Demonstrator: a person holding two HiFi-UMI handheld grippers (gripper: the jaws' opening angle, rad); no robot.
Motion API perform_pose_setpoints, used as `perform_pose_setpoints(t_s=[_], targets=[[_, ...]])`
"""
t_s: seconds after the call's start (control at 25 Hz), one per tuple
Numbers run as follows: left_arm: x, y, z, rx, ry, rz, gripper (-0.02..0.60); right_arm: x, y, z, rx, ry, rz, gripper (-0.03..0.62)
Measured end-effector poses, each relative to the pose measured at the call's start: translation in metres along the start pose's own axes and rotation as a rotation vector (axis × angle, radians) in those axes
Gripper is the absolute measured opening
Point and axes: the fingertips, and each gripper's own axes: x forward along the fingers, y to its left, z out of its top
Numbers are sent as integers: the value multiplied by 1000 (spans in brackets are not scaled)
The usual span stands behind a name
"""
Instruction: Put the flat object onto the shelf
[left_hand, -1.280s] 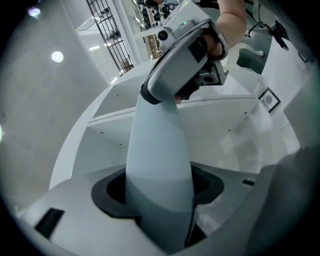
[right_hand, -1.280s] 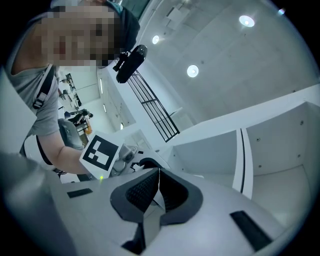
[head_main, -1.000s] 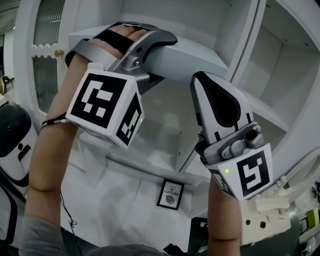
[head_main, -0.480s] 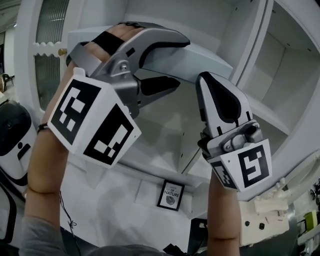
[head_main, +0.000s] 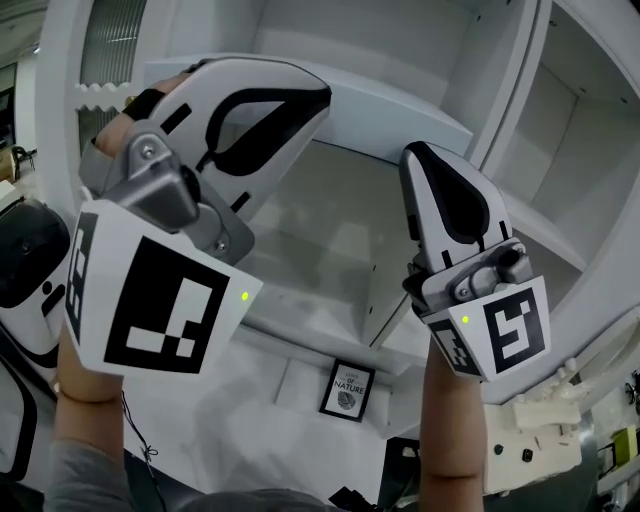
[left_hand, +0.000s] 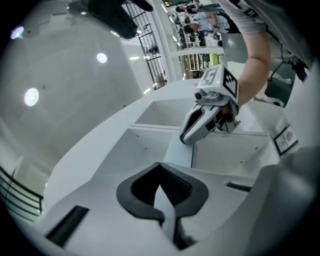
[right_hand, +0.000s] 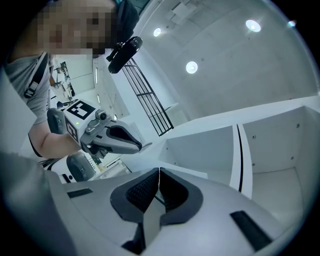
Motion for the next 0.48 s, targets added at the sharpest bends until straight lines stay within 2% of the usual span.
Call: perform_pose_setpoints(t_s=[0.08, 0.16, 0.32, 0.48], targets=[[-2, -4, -6, -89, 34, -42, 8, 0, 0, 0, -1, 4, 3, 28], [-6, -5, -15, -143, 83, -57, 6, 0, 0, -1, -1, 11, 4, 28], [-11, 3, -32, -252, 131, 2, 6, 1, -1, -1, -4, 25, -1, 28], [-19, 16, -47, -456, 118, 94, 6, 3, -2, 2, -29, 32, -44, 28]])
